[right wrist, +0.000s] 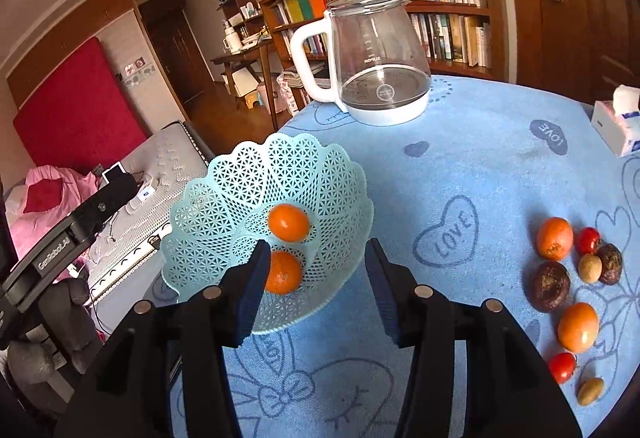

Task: Organize fruits
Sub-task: 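Lower the orange held in the right gripper into the basket and release, then grasp the brown kiwi with the right gripper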

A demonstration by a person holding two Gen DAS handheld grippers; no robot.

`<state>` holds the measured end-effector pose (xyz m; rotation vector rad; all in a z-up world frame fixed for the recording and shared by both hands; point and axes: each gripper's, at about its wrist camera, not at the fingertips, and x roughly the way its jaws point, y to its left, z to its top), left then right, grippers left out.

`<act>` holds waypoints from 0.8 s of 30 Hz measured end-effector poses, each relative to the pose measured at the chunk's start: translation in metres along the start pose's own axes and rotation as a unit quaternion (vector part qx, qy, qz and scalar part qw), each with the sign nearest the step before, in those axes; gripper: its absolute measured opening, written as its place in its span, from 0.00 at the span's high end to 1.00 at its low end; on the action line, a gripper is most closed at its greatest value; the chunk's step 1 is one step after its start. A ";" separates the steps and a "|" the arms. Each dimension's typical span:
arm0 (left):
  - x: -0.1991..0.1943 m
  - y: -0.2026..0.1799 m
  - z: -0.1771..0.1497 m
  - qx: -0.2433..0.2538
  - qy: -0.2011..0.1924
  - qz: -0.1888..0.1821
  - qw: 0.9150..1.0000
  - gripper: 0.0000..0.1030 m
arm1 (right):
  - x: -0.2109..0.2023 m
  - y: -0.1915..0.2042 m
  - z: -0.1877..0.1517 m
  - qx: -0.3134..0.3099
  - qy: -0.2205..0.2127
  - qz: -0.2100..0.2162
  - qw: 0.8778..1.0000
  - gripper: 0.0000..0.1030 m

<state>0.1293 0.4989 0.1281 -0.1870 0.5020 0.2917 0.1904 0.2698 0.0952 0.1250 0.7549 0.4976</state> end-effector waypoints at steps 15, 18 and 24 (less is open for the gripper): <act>-0.001 -0.017 -0.005 0.020 0.003 -0.007 1.000 0.03 | -0.032 -0.041 -0.037 0.069 -0.014 -0.002 0.998 0.35; -0.002 -0.020 -0.006 0.024 0.003 -0.009 1.000 0.03 | -0.038 -0.050 -0.043 0.083 -0.017 -0.005 0.996 0.34; -0.004 -0.024 -0.007 0.030 0.003 -0.013 0.999 0.03 | -0.055 -0.068 -0.059 0.087 -0.021 -0.035 0.995 0.31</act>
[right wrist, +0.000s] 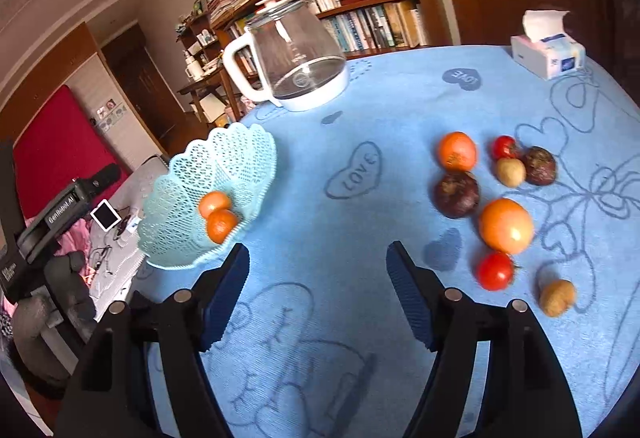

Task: Organize fruits
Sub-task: 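Grasp the brown kiwi with the right gripper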

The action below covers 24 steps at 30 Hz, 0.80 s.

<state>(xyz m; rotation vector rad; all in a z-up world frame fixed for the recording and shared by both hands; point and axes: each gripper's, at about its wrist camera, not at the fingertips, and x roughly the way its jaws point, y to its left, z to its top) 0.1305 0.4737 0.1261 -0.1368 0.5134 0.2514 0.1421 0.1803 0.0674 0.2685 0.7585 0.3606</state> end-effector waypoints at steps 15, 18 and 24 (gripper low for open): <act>-0.002 -0.034 -0.015 0.043 0.007 -0.014 0.999 0.03 | -0.045 -0.080 -0.028 0.046 -0.013 -0.078 0.996 0.31; -0.001 -0.044 -0.020 0.056 0.012 -0.024 0.998 0.03 | -0.048 -0.087 -0.037 0.032 -0.007 -0.104 0.994 0.31; -0.006 -0.072 -0.036 0.098 0.016 -0.045 0.994 0.03 | -0.055 -0.100 -0.046 0.019 -0.001 -0.131 0.991 0.31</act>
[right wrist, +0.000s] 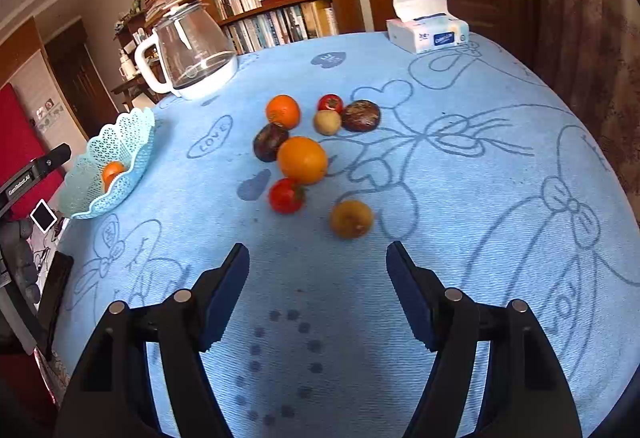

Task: Organize fruits
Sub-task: 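Grasp the brown kiwi with the right gripper, then grasp the red tomato with the left gripper while the right gripper holds the kiwi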

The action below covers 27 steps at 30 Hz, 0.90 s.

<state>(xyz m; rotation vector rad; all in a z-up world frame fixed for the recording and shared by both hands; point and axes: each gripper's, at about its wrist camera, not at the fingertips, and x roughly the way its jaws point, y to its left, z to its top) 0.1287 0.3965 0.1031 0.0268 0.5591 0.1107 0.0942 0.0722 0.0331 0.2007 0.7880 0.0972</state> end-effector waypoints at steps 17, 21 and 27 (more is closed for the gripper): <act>0.002 -0.054 -0.020 0.064 0.027 -0.052 0.996 0.03 | 0.045 -0.008 0.022 -0.021 0.049 -0.028 0.998 0.63; 0.008 -0.058 -0.022 0.055 0.044 -0.060 0.996 0.03 | 0.046 -0.009 0.023 -0.024 0.046 -0.027 0.998 0.69; 0.006 -0.081 -0.020 0.072 0.048 -0.073 0.994 0.03 | 0.037 -0.018 0.024 -0.018 0.038 -0.016 0.999 0.72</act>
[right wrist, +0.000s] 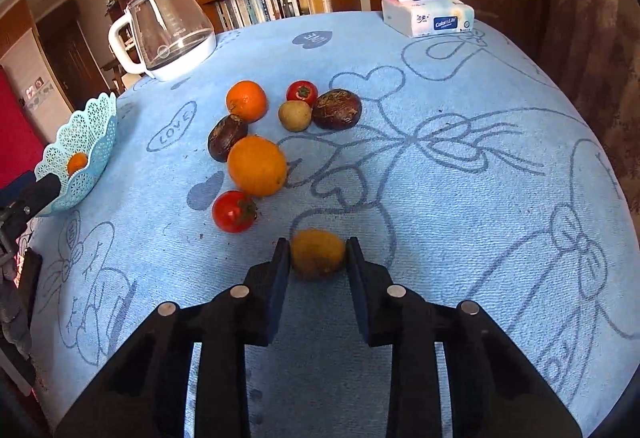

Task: Organize fruits
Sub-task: 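Grasp the red tomato with the left gripper while the right gripper holds the kiwi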

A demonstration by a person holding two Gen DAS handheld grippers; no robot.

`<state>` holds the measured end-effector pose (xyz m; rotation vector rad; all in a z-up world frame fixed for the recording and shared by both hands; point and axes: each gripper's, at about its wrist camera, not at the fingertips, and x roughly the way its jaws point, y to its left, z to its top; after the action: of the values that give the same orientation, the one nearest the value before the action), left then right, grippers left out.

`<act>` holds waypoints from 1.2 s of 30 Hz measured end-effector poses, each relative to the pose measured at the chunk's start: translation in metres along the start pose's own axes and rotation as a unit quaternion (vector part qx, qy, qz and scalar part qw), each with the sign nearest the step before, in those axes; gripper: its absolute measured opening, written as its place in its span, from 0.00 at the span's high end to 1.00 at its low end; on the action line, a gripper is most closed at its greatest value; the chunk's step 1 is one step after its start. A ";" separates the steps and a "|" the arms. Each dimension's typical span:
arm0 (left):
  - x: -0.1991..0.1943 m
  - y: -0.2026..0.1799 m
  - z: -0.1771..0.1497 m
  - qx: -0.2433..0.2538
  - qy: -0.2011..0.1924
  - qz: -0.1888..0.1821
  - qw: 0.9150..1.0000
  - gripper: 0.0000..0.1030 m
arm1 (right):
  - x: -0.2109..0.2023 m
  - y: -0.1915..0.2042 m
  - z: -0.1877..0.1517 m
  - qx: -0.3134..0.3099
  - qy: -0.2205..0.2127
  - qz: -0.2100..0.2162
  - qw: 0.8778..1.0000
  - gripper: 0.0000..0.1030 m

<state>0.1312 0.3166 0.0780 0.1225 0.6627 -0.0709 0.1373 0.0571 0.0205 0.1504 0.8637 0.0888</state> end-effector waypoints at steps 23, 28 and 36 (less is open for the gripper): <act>0.050 -0.139 -0.004 0.117 0.064 -0.096 0.986 0.23 | -0.033 -0.064 -0.010 0.071 -0.045 0.024 0.996 0.72; 0.065 -0.151 -0.002 0.108 0.089 -0.118 0.983 0.38 | -0.031 -0.065 -0.012 0.077 -0.041 0.028 0.996 0.72; 0.075 -0.153 -0.004 0.091 0.099 -0.138 0.981 0.63 | -0.028 -0.064 -0.012 0.078 -0.039 0.028 0.996 0.72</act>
<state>0.1722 0.1638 0.0147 0.2150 0.8693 -0.3908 0.1110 -0.0092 0.0235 0.3227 0.7884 0.0678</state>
